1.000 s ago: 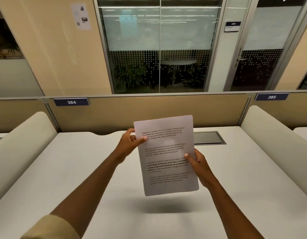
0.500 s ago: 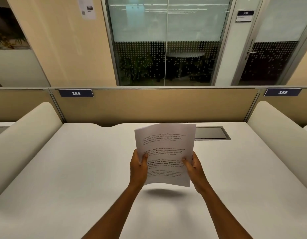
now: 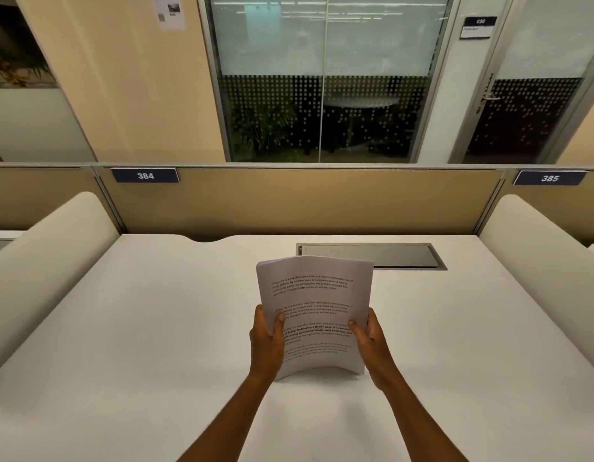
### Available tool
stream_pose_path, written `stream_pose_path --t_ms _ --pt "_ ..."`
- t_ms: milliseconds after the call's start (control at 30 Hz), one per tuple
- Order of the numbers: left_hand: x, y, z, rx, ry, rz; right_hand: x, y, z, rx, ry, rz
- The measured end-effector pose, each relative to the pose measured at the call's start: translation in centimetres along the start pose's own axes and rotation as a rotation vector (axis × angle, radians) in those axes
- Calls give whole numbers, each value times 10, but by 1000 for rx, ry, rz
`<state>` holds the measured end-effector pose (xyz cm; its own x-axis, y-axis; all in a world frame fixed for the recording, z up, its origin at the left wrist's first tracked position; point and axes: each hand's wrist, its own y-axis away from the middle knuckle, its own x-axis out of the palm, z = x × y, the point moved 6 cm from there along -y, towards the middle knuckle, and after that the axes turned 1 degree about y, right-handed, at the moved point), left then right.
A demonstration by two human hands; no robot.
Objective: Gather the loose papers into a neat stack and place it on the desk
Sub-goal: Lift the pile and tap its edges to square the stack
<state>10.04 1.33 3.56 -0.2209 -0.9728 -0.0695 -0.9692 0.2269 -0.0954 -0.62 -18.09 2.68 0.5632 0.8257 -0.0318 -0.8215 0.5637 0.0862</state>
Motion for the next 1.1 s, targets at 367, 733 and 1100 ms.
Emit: stream_pose_path --t_ms 367,733,1100 --pt "1 -2 5 -7 -94 21 -1 -11 -8 19 90 4" --pt "4 10 -17 44 21 -95 -7 2 -6 -46 -3 -55" --pt "1 -16 -75 53 38 -374 -7 -2 73 -307 31 -335"
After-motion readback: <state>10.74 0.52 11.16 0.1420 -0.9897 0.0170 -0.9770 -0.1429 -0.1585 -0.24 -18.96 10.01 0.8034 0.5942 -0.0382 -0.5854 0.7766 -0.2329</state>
